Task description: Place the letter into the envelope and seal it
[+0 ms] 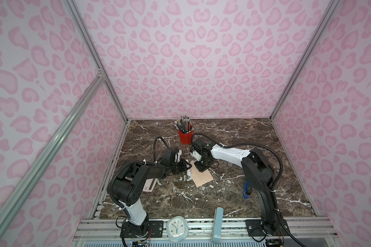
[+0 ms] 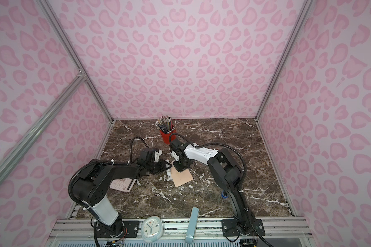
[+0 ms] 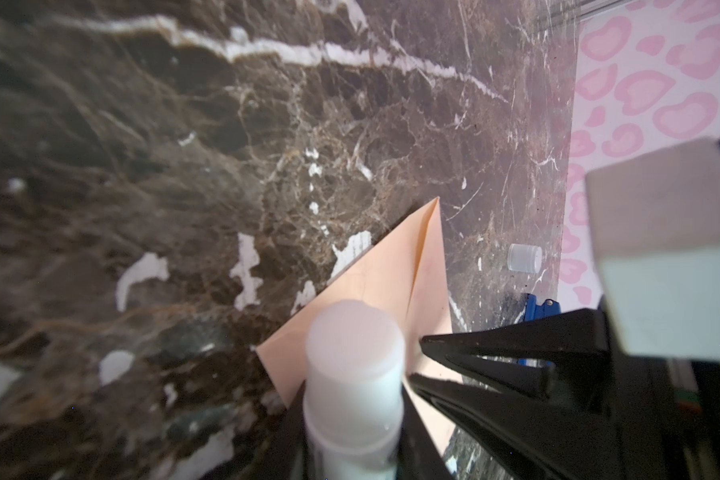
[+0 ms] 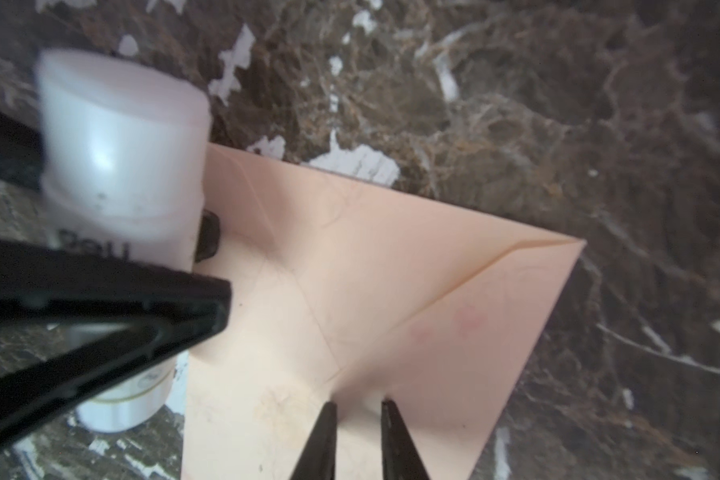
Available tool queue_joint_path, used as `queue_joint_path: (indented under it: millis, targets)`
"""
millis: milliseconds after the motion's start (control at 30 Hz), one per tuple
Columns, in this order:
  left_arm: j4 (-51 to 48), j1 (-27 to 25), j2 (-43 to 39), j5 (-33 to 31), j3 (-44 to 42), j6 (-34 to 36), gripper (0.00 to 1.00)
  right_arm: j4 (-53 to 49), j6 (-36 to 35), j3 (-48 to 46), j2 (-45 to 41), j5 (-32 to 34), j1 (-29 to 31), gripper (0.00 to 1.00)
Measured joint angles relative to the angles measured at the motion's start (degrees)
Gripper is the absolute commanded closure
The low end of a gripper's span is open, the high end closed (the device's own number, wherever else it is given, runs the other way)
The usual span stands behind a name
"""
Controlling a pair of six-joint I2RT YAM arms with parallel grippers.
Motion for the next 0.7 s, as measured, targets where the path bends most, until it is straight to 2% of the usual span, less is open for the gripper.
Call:
queue_joint_path:
  millis: [233, 700]
  targets:
    - [-0.37, 0.04, 0.17, -0.02, 0.35, 0.02, 0.96, -0.15, -1.55, 0.09, -0.02, -0.07, 0.09, 0.8]
    - [0.31, 0.26, 0.76, 0.31, 0.59, 0.22, 0.96, 1.01, -3.8, -1.2, -0.61, 0.61, 0.63, 0.76]
